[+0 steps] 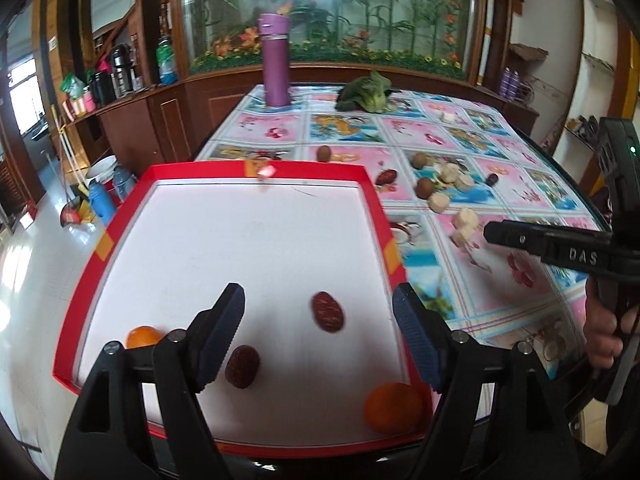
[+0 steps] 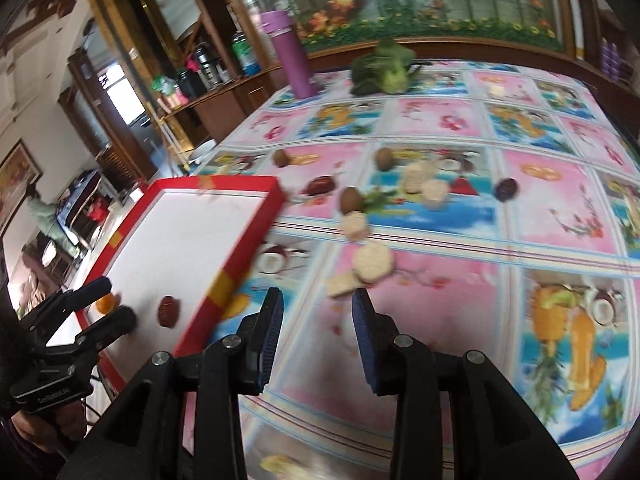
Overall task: Organize fruits
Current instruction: 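Grasp a tan round pastry with the right gripper while the left grasps a brown round cake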
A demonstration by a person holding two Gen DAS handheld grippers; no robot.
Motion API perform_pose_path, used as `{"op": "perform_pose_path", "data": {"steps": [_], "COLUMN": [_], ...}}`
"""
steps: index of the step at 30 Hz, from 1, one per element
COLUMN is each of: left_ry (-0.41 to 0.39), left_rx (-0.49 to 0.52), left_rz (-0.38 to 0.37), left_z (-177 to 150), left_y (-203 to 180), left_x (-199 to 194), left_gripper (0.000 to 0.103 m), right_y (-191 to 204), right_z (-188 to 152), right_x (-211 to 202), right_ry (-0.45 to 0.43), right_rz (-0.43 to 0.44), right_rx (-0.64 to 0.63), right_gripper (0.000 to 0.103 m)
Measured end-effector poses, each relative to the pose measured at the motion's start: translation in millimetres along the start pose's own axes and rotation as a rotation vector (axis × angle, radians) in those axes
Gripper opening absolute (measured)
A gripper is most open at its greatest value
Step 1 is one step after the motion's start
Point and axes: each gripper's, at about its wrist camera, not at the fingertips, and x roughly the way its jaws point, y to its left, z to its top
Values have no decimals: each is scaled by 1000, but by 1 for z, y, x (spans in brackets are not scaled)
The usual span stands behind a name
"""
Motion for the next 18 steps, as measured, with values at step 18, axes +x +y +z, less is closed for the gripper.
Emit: {"op": "perform_pose_path", "data": {"steps": [18], "left_ry": [26], "left_rx": [95], "left_rz": [-20], "left_z": [3], "left_y": [-44], "left_x": [-1], "left_gripper": [80], "right_y": [-16], "right_z": [28], "right_x": [50], "right_ry": [78], "right_rz": [-122], "right_rx": [70], "right_gripper": [35]}}
